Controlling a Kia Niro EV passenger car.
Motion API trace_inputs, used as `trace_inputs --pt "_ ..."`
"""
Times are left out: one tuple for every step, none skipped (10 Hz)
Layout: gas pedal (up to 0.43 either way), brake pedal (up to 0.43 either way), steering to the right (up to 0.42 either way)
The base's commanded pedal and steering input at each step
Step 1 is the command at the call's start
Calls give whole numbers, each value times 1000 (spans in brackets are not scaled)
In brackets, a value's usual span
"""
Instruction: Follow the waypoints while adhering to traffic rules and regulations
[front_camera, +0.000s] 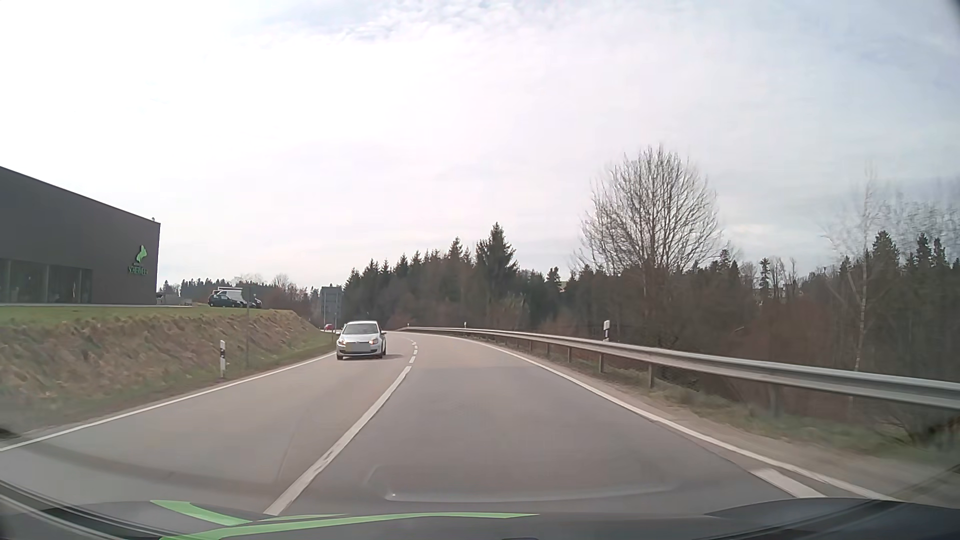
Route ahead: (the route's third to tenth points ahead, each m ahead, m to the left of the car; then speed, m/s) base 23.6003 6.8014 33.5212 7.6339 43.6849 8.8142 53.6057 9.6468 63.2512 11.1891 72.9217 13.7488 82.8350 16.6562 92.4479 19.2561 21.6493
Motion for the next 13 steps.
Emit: trace_inputs --pt "177 0 -17" --pt "177 0 -19" --pt "177 0 -20" --pt "177 0 -21" --pt "177 0 -21" --pt "177 0 -21" --pt "177 0 -21" --pt "177 0 -21" --pt "177 0 -21" --pt "177 0 -21" --pt "177 0 -19" --pt "177 0 -16" --pt "177 0 -15"
